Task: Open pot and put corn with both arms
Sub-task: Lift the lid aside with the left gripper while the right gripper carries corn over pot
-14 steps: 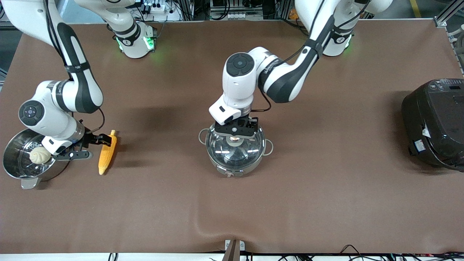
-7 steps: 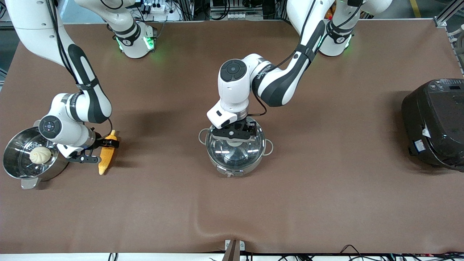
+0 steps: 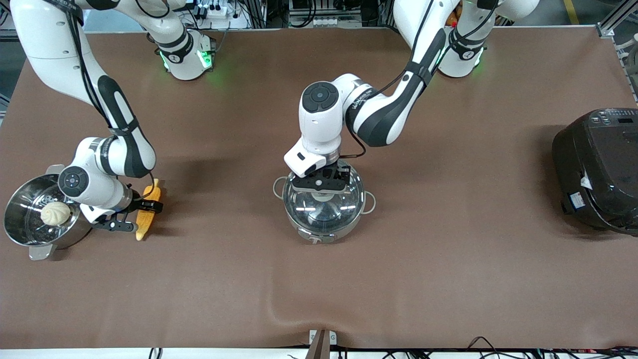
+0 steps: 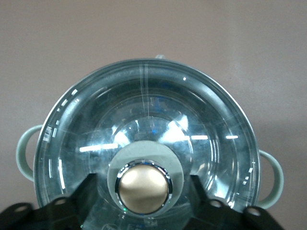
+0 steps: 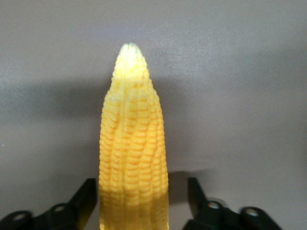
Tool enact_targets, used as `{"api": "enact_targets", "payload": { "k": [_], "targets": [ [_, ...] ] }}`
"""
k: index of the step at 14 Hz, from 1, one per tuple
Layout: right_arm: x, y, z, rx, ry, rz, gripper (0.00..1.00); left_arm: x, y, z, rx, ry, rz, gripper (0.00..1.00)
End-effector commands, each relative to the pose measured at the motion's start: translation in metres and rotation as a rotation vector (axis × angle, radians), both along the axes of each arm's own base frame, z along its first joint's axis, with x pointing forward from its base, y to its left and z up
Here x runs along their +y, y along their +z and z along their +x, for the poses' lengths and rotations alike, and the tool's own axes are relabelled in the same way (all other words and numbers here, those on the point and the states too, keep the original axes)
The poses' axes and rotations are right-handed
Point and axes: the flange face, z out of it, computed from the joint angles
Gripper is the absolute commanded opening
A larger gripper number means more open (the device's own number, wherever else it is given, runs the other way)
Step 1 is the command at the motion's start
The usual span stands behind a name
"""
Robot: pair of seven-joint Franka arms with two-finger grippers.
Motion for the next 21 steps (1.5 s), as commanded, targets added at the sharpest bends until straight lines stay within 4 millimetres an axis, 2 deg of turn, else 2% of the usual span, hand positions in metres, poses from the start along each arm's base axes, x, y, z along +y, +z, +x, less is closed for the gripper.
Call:
{"api": "enact_targets", "payload": {
  "k": [1,2,3,6,8,10,11,13,15,16,18,19,21],
  "targets": [
    [0.010,0.009,0.009,-0.010,-0.001,0.004,0.35,-0.004,-0.003,0.001,0.009,0.028,-0.013,0.00],
    [0.021,0.015,0.009,0.004,0.012,0.005,0.24,-0.004,-0.002,0.001,0.008,0.028,-0.014,0.00],
    [0.024,0.025,0.011,0.010,0.016,0.007,0.16,-0.004,-0.001,0.001,0.008,0.028,-0.016,0.00],
    [0.036,0.093,0.025,0.064,0.043,0.014,0.10,-0.003,0.011,0.001,0.004,0.034,-0.025,0.00],
    [0.048,0.133,0.035,0.073,0.061,0.016,0.10,0.003,0.036,0.000,0.003,0.049,-0.030,0.00],
    [0.077,0.154,0.046,0.031,0.103,0.022,0.10,0.017,0.073,0.000,0.008,0.068,-0.034,0.00],
    [0.091,0.161,0.049,0.015,0.119,0.028,0.10,0.032,0.094,0.006,0.018,0.097,-0.054,0.00],
    [0.144,0.185,0.055,-0.017,0.151,0.093,0.10,0.072,0.129,0.027,0.041,0.176,-0.097,0.00],
    [0.198,0.207,0.056,-0.012,0.097,0.188,0.10,0.134,0.149,0.056,0.068,0.275,-0.078,0.00],
    [0.228,0.216,0.057,-0.022,0.032,0.228,0.10,0.167,0.151,0.073,0.073,0.318,-0.065,0.00],
    [0.297,0.216,0.044,-0.016,-0.031,0.235,0.10,0.226,0.144,0.103,0.082,0.393,-0.053,0.00],
    [0.338,0.219,0.038,-0.025,-0.076,0.244,0.10,0.257,0.140,0.115,0.089,0.413,-0.045,0.00],
    [0.436,0.228,0.021,-0.091,-0.173,0.302,0.10,0.311,0.123,0.128,0.137,0.445,-0.012,0.00]
  ]
}}
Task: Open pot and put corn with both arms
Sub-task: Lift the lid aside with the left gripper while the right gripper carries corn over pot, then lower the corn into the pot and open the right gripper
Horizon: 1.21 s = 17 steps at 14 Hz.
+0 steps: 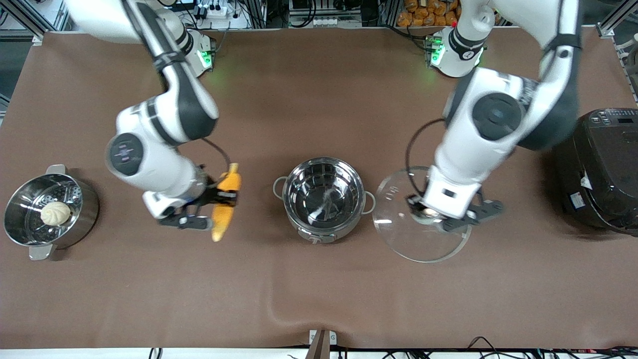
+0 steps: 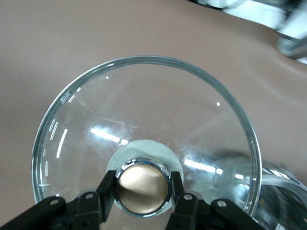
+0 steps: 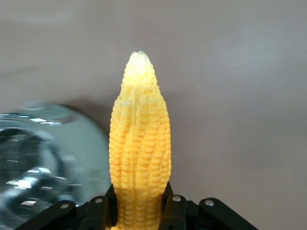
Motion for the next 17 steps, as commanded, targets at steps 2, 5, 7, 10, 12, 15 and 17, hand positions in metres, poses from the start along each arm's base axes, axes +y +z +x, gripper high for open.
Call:
{"api": "enact_targets", "payload": {
  "k": [2,5,7,10,12,15,17],
  "targets": [
    [0.123,-0.011,-0.012,-0.089,-0.159,0.107,0.10,0.068,-0.017,0.005,0.079,0.028,0.012,0.00],
    [0.179,-0.051,-0.045,-0.096,-0.080,0.090,0.12,0.105,-0.041,0.009,0.104,0.053,0.016,0.00],
    [0.182,-0.083,-0.047,-0.081,-0.063,0.047,0.15,0.108,-0.068,0.004,0.108,0.050,0.029,0.00],
    [0.192,-0.102,-0.057,-0.063,-0.043,0.027,0.19,0.114,-0.101,-0.015,0.083,0.038,0.036,0.00],
    [0.186,-0.102,-0.052,-0.059,-0.051,0.025,0.50,0.118,-0.126,-0.025,0.048,0.032,0.034,0.00],
    [0.177,-0.095,-0.045,-0.064,-0.063,0.027,1.00,0.122,-0.160,-0.034,0.010,0.017,0.037,0.00],
    [0.166,-0.080,-0.039,-0.042,-0.066,0.013,1.00,0.122,-0.187,-0.045,-0.029,0.011,0.024,0.00]
  ]
}}
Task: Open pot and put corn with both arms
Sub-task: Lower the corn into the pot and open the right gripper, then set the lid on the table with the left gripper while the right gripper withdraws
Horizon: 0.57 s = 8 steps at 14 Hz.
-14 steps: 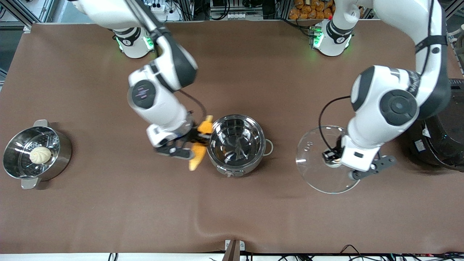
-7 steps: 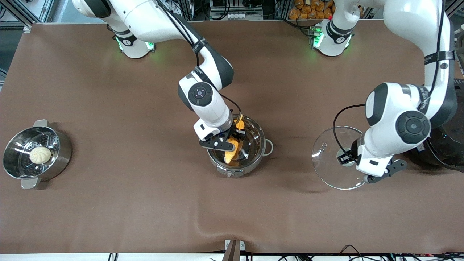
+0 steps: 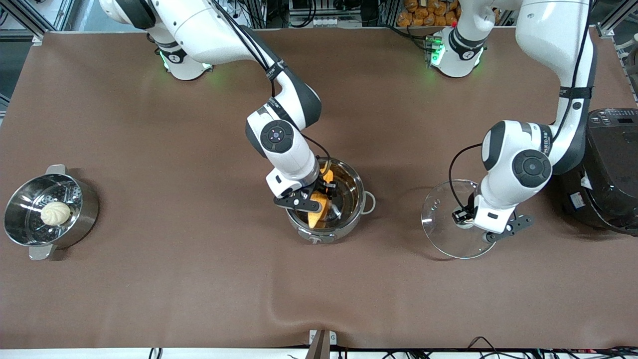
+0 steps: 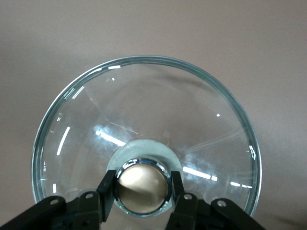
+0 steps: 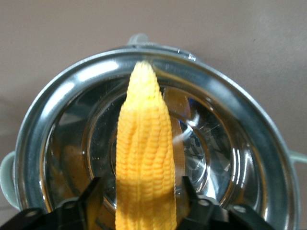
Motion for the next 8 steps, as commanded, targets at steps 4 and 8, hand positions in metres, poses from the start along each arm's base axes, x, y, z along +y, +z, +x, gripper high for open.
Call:
{"api": "enact_targets", "payload": {
  "k": [4,8],
  "targets": [
    [-0.073,0.082,0.042,0.080,0.075,-0.063,1.00,-0.001,-0.037,-0.031,-0.042,-0.048,0.004,0.00],
    [-0.216,0.158,0.081,0.004,0.147,-0.141,1.00,-0.005,-0.049,-0.031,-0.029,-0.057,0.010,0.99]
  ]
}}
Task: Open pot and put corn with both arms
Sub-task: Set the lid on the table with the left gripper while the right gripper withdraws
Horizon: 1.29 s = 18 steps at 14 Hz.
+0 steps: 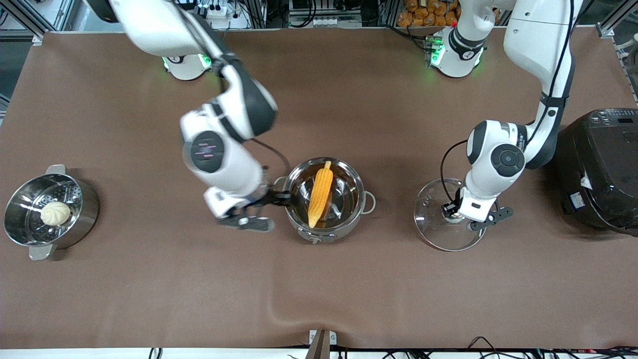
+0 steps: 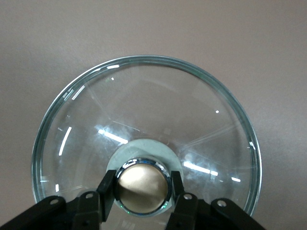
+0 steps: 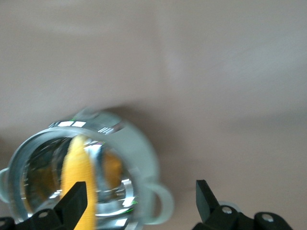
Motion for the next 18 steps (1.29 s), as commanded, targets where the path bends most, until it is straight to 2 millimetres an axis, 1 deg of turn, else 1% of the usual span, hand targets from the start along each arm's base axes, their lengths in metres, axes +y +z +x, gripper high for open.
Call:
{"api": "enact_targets", "payload": {
  "k": [1,2,3,4,5,6,7,8,10,11,12,13,14,15,16,17,18],
  "targets": [
    [-0.082,0.043,0.003,-0.025,0.012,-0.097,1.00,-0.002,0.015,0.004,-0.038,-0.046,0.020,1.00],
    [-0.109,0.054,0.003,0.002,-0.017,-0.113,1.00,0.002,0.020,0.005,-0.045,-0.043,0.021,1.00],
    [-0.145,0.070,0.005,0.021,-0.068,-0.106,1.00,0.004,0.031,0.007,-0.060,-0.041,0.017,1.00],
    [-0.173,0.080,0.006,0.039,-0.104,-0.099,1.00,0.006,0.046,0.008,-0.078,-0.051,0.013,1.00],
    [-0.192,0.087,0.002,0.065,-0.124,-0.115,1.00,0.008,0.066,0.010,-0.107,-0.067,0.009,1.00],
    [-0.200,0.101,-0.006,0.074,-0.110,-0.124,1.00,0.015,0.087,0.011,-0.132,-0.069,0.004,1.00],
    [-0.216,0.121,-0.012,0.040,-0.035,-0.133,1.00,0.017,0.109,0.010,-0.137,-0.077,0.005,1.00],
    [-0.232,0.129,-0.013,0.025,0.022,-0.142,1.00,0.019,0.134,0.009,-0.137,-0.109,0.010,1.00],
    [-0.277,0.150,-0.022,0.015,0.089,-0.139,1.00,0.030,0.183,0.006,-0.097,-0.154,0.024,1.00],
    [-0.291,0.160,-0.029,0.022,0.122,-0.139,1.00,0.032,0.202,0.004,-0.075,-0.179,0.031,1.00],
    [-0.299,0.172,-0.038,0.022,0.116,-0.139,1.00,0.034,0.223,-0.002,-0.053,-0.199,0.034,1.00],
    [-0.306,0.183,-0.046,0.021,0.109,-0.138,1.00,0.040,0.245,-0.008,-0.038,-0.218,0.037,1.00],
    [-0.310,0.191,-0.055,0.031,0.102,-0.139,1.00,0.041,0.267,-0.012,-0.039,-0.242,0.039,1.00],
    [-0.316,0.195,-0.063,0.031,0.094,-0.150,1.00,0.042,0.291,-0.014,-0.039,-0.249,0.040,1.00],
    [-0.326,0.202,-0.069,0.020,0.079,-0.156,1.00,0.055,0.310,-0.013,-0.027,-0.241,0.042,1.00],
    [-0.332,0.206,-0.073,0.014,0.072,-0.155,1.00,0.057,0.330,-0.017,-0.012,-0.272,0.038,1.00],
    [-0.339,0.210,-0.078,0.012,0.064,-0.155,1.00,0.054,0.346,-0.020,-0.005,-0.306,0.030,1.00]
  ]
}}
